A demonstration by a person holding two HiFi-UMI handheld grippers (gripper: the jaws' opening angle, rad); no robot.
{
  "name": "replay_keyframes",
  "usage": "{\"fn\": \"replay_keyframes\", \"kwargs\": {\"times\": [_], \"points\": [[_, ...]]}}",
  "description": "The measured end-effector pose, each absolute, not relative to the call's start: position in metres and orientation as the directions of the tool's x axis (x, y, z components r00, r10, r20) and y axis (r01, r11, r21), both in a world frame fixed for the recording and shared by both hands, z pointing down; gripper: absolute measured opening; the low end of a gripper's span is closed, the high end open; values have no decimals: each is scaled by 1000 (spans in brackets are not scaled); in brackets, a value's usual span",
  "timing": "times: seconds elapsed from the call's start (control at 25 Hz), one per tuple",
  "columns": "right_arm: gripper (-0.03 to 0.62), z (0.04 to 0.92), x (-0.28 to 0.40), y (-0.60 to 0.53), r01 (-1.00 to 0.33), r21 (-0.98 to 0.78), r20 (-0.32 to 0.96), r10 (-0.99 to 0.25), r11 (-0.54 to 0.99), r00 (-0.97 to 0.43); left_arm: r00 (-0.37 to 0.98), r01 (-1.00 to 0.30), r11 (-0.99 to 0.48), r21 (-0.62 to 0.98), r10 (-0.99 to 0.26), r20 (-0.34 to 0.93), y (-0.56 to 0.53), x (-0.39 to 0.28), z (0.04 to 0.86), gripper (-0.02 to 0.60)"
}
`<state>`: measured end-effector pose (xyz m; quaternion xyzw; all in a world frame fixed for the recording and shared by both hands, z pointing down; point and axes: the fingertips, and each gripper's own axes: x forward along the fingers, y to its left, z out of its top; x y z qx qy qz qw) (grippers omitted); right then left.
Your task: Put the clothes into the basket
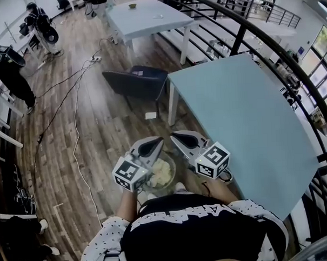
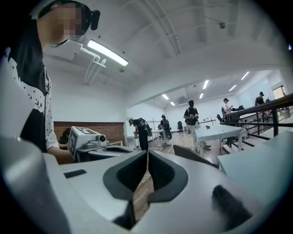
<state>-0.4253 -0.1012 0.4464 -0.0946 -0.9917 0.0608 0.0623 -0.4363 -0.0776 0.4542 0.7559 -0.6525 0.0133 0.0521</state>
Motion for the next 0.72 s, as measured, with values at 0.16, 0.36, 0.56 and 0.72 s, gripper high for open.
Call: {"fn": "replay_keyframes", "kwargs": {"times": [0.16,0.36,0.56,0.72], "points": [[32,446,-422,-101,172,-133,117,188,976,-975,155,-987,-149,65,-983,94,-77,-433,453,15],[32,443,-426,-100,173,-125,117,188,977,-975,161,-986,-155,64,-982,100,-77,-437,451,15],[32,443,-428,-97,176,-121,113,189,977,-975,159,-986,-153,65,-982,98,-74,-440,451,15],[32,441,-427,-95,182,-116,109,194,976,-975,151,-987,-144,76,-984,97,-71,-441,451,15]]}}
